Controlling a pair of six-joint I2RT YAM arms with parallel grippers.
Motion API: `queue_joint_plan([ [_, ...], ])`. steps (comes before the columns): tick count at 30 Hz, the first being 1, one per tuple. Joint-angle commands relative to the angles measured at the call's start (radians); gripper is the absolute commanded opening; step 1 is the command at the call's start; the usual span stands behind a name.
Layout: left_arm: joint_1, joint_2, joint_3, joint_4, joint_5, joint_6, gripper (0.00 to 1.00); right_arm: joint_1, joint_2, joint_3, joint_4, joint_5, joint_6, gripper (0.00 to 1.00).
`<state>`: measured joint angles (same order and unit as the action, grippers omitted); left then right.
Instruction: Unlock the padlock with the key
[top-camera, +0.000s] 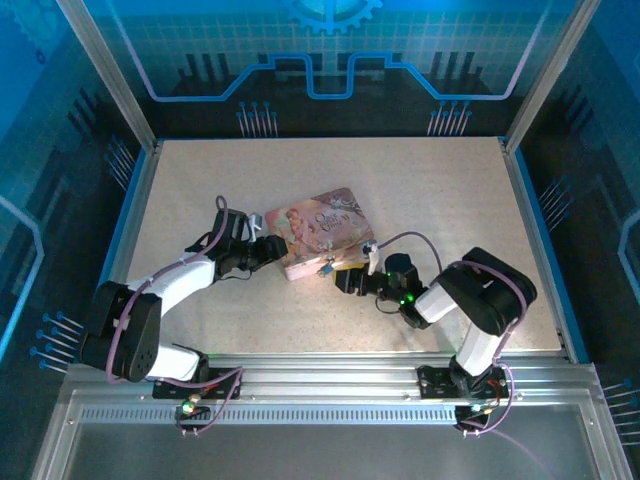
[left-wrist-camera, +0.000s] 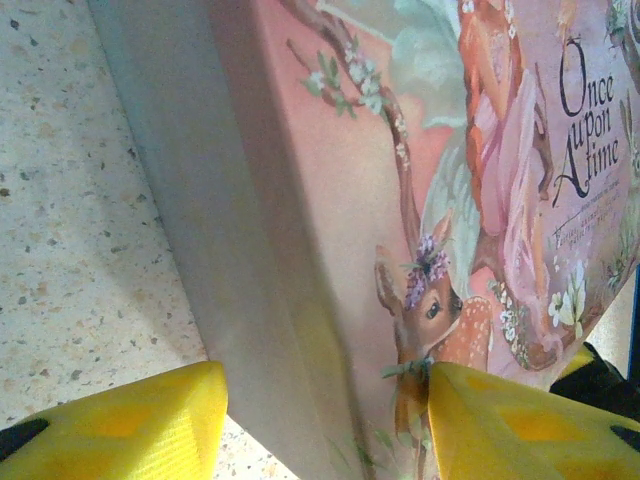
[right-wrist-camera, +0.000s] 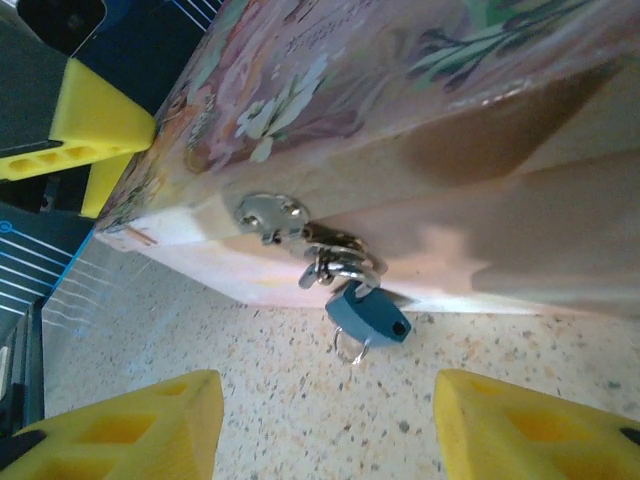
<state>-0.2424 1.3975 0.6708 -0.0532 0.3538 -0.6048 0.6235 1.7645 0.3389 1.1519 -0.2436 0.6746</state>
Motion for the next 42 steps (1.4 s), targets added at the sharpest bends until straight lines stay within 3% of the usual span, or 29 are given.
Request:
queue_joint_plan([
  [1, -0.008, 0.003, -0.031, -0.057, -0.005, -0.015, 0.56, 0.012, 0.059, 0.039, 0.141, -0.003, 0.029, 0.56],
  [10, -0.008, 0.007, -0.022, -0.062, -0.006, -0.01, 0.56, 0.021, 0.149, 0.082, 0.178, 0.005, 0.035, 0.5],
  [22, -0.008, 0.009, -0.024, -0.061, -0.006, -0.012, 0.55, 0.02, 0.222, 0.115, 0.267, -0.002, 0.014, 0.5],
  [42, -0.008, 0.009, -0.024, -0.062, -0.007, -0.015, 0.55, 0.024, 0.192, 0.112, 0.27, -0.042, -0.023, 0.35],
])
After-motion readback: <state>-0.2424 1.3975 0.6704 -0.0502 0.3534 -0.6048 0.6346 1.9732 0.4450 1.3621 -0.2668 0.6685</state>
